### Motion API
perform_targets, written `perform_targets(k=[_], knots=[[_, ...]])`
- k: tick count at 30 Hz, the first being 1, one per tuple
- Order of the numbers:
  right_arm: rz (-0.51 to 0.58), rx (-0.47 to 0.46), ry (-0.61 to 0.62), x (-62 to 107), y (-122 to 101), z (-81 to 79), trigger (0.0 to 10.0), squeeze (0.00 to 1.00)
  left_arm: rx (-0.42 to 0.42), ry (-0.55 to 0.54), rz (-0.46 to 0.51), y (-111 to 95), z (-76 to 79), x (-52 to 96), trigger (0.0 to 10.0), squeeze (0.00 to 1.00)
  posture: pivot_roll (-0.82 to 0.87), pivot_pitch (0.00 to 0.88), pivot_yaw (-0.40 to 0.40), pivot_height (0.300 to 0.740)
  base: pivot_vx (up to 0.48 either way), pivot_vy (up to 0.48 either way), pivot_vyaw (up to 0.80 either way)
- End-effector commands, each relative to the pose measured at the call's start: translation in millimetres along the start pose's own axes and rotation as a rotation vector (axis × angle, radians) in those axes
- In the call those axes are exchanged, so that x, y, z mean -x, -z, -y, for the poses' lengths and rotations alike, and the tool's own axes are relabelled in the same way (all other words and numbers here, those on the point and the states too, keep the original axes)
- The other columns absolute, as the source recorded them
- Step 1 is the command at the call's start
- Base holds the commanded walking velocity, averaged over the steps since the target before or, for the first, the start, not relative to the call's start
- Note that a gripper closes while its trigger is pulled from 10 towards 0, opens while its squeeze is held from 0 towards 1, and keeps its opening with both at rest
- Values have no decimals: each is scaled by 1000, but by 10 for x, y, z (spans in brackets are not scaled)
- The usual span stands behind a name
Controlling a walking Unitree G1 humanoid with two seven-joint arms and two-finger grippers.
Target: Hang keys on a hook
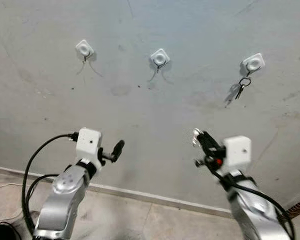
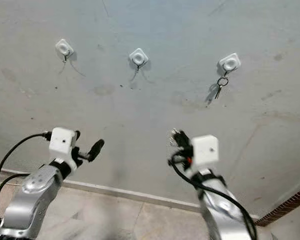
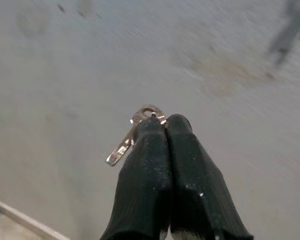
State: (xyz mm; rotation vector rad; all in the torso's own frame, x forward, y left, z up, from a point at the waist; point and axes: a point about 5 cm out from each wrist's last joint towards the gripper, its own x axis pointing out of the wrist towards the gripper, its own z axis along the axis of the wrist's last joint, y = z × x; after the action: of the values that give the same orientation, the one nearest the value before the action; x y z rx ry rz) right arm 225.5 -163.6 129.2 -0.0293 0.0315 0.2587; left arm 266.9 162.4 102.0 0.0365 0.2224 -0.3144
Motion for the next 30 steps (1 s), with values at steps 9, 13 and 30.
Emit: perform_targets(k=[9,13,30], knots=[[3,-31,8,131,-78,3,10000,0,6,28,11,-67,40,30,10000,0,98,0,12,740,0,286,0],[-8,-49,2,114,-60,-57,10000,0,8,33,8,-66,44,30,10000,0,99,0,11,740,0,480,0],[-2,-70,26,67,-99,-72,10000,0,14,49,33,-131,38,-12,10000,0,100,0,11,740,0,198,-182]])
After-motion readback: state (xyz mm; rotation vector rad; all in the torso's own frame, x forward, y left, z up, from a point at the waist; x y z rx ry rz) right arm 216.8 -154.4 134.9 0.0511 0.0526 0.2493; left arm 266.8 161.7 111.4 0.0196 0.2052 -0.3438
